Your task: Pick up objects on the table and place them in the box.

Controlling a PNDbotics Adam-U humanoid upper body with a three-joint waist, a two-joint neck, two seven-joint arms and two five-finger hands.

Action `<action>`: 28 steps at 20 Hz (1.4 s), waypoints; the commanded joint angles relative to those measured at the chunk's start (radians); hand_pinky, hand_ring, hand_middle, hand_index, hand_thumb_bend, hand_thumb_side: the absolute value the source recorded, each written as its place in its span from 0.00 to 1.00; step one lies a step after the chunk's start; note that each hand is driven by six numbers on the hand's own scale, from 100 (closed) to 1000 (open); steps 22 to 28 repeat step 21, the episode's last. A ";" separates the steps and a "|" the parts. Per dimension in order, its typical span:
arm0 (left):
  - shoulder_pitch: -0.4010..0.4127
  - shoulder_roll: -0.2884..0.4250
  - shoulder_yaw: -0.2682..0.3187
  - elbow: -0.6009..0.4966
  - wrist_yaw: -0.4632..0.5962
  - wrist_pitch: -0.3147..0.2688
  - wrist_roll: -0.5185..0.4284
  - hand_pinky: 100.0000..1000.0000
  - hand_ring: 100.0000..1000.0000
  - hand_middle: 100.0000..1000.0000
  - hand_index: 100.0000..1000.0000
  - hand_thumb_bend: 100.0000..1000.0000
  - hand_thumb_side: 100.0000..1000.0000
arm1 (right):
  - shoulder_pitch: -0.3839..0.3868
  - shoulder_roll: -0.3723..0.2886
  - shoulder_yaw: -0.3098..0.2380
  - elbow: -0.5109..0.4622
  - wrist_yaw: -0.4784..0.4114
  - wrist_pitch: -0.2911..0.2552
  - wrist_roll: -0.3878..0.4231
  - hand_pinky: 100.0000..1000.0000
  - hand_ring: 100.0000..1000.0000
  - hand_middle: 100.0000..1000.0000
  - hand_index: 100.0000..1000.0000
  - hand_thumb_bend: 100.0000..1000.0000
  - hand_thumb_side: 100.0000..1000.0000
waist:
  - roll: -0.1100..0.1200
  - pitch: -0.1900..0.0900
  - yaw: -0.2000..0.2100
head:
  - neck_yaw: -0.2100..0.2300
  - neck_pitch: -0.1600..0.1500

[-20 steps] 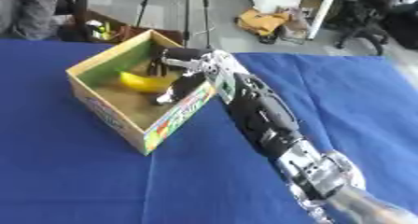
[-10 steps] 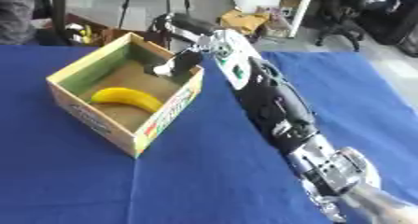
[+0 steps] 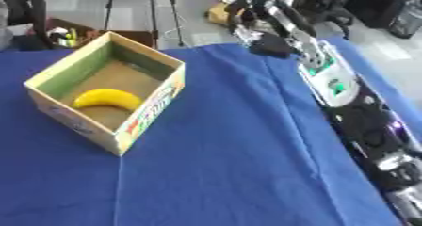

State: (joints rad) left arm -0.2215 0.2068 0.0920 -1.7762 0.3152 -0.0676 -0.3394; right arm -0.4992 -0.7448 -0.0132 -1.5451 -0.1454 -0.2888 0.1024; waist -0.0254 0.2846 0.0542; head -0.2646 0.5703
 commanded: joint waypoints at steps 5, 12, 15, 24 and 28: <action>-0.010 0.036 0.039 -0.002 -0.005 -0.018 0.068 0.62 0.65 0.58 0.69 0.24 1.00 | 0.206 0.115 -0.096 -0.216 -0.195 0.062 -0.037 0.60 0.54 0.61 0.74 0.00 0.64 | 0.020 -0.020 -0.059 | 0.072 0.019; -0.013 0.030 0.038 0.001 -0.011 -0.018 0.078 0.62 0.65 0.58 0.69 0.24 1.00 | 0.257 0.195 -0.111 -0.270 -0.192 0.090 -0.031 0.60 0.54 0.61 0.74 0.00 0.65 | 0.024 -0.019 -0.067 | 0.079 0.024; -0.009 0.014 0.032 0.003 -0.015 -0.016 0.075 0.61 0.65 0.58 0.69 0.23 1.00 | 0.280 0.223 -0.126 -0.267 -0.211 0.091 -0.049 0.60 0.53 0.60 0.73 0.00 0.65 | 0.040 -0.015 -0.069 | 0.080 0.039; -0.002 0.001 0.027 0.001 -0.025 -0.014 0.071 0.61 0.65 0.58 0.69 0.24 1.00 | 0.319 0.370 -0.129 -0.308 -0.205 0.110 -0.040 0.60 0.53 0.60 0.73 0.00 0.66 | 0.046 -0.013 -0.078 | 0.084 0.058; -0.002 0.001 0.027 0.001 -0.025 -0.014 0.071 0.61 0.65 0.58 0.69 0.24 1.00 | 0.319 0.370 -0.129 -0.308 -0.205 0.110 -0.040 0.60 0.53 0.60 0.73 0.00 0.66 | 0.046 -0.013 -0.078 | 0.084 0.058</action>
